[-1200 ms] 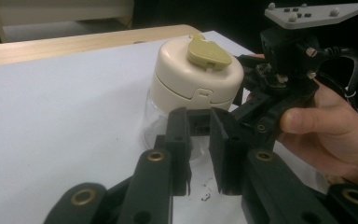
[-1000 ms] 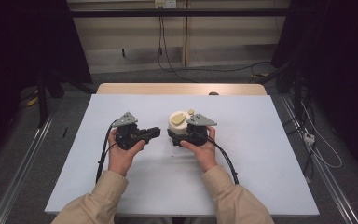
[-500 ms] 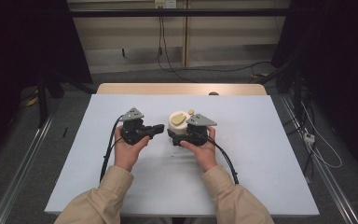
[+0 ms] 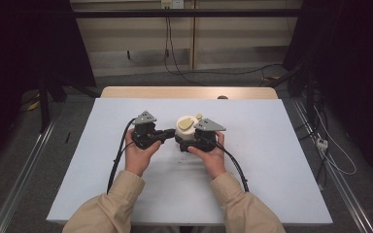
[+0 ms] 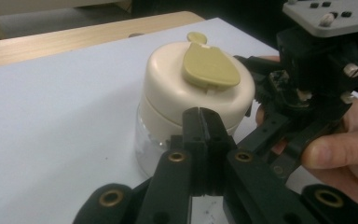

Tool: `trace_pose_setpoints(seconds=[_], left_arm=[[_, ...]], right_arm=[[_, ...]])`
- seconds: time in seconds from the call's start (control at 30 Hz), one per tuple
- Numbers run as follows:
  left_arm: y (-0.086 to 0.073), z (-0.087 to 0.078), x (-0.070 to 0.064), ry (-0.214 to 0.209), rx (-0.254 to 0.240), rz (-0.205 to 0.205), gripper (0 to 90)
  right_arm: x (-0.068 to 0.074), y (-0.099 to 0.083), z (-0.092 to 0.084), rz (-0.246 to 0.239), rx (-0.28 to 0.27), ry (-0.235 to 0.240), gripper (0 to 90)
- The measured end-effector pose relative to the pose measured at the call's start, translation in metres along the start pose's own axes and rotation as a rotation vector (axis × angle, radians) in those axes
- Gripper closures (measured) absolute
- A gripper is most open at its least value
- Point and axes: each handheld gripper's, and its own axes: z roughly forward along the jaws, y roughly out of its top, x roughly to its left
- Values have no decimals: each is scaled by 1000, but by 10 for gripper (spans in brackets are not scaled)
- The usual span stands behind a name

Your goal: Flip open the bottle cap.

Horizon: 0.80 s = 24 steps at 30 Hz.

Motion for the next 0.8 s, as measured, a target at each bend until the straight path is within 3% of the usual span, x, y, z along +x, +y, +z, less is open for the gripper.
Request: trace_pose_setpoints(seconds=[0.8], left_arm=[[8, 8, -3, -9, 20, 0, 900]], right_arm=[[0, 0, 0, -3, 1, -1, 68]])
